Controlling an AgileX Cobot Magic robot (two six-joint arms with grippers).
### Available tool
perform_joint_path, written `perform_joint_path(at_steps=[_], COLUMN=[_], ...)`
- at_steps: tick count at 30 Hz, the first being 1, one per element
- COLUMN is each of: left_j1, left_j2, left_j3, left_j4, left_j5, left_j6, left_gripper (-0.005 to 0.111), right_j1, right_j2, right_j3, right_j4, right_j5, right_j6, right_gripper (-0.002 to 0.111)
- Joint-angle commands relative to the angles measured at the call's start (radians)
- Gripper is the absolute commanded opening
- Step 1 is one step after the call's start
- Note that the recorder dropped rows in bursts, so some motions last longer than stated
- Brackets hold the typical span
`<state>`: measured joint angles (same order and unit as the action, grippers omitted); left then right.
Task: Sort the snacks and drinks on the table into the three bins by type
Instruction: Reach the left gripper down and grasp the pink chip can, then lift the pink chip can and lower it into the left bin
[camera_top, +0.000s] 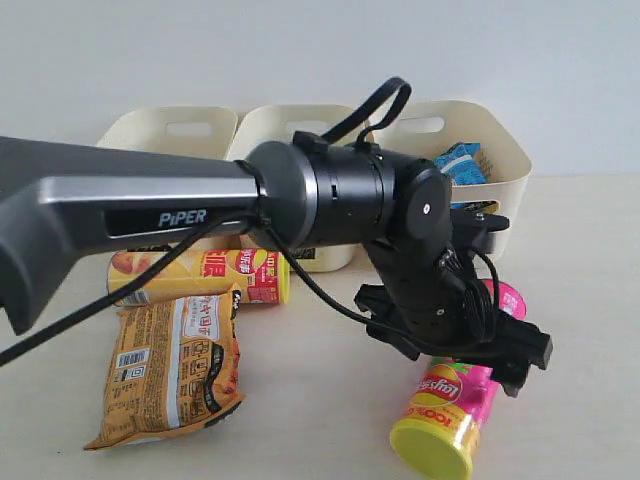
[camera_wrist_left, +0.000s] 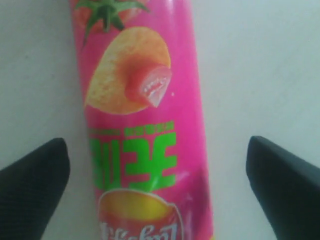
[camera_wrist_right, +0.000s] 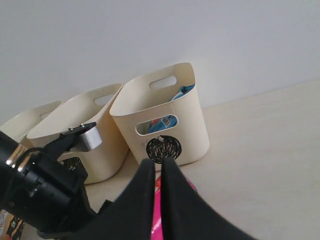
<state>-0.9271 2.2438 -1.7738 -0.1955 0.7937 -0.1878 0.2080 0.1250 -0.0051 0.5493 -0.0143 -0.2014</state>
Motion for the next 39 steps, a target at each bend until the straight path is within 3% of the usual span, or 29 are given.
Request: perform_joint_path(at_steps=[1, 6, 8, 10, 15, 17, 21, 31, 34, 39], left_j1=[-0.002, -0.002, -0.002, -0.002, 0.010, 0.021, 0.037, 0.036, 0.040, 0.112], left_j2=[0.025, 0.056, 0.055, 0.055, 0.047, 0.031, -0.055, -0.422, -0.515, -0.591], left_j3=[-0.006, -0.006, -0.006, -0.006, -0.006, -0.006, -0.006, 0.006, 0.006, 0.006], left_j4=[-0.002, 0.008, 0.030, 0.035, 0.035, 0.043, 0.092, 0.139, 0.248, 0.290], left_j5=[-0.062, -0.072, -0.072, -0.072, -0.041, -0.005, 0.063, 0.060, 0.070, 0.116], left_j6=[0.024, 0.050, 0.048, 0.038, 0.038, 0.040, 0.016, -0.022, -0.073, -0.097], left_gripper=[0.089, 0.088, 0.080, 0.067, 0.015, 0.005, 0.004, 0.004, 0.004, 0.004], right_j1=[0.001, 0.001, 0.001, 0.001, 0.001, 0.001, 0.001, 0.001, 0.001, 0.001], right_j2=[0.004, 0.004, 0.004, 0.004, 0.004, 0.004, 0.004, 0.004, 0.004, 0.004], right_j3=[0.005, 0.005, 0.005, 0.005, 0.005, 0.005, 0.005, 0.005, 0.005, 0.005], right_j4=[-0.004, -0.004, -0.004, -0.004, -0.004, -0.004, -0.004, -0.004, -0.004, -0.004], right_j5=[-0.005, -0.005, -0.005, -0.005, -0.005, -0.005, -0.005, -0.005, -0.003, -0.003], right_j6=[-0.002, -0.002, -0.002, -0.002, -0.002, -0.002, -0.002, 0.003, 0.003, 0.009], right_gripper=[0.001, 0.001, 0.001, 0.001, 0.001, 0.001, 0.001, 0.001, 0.001, 0.001])
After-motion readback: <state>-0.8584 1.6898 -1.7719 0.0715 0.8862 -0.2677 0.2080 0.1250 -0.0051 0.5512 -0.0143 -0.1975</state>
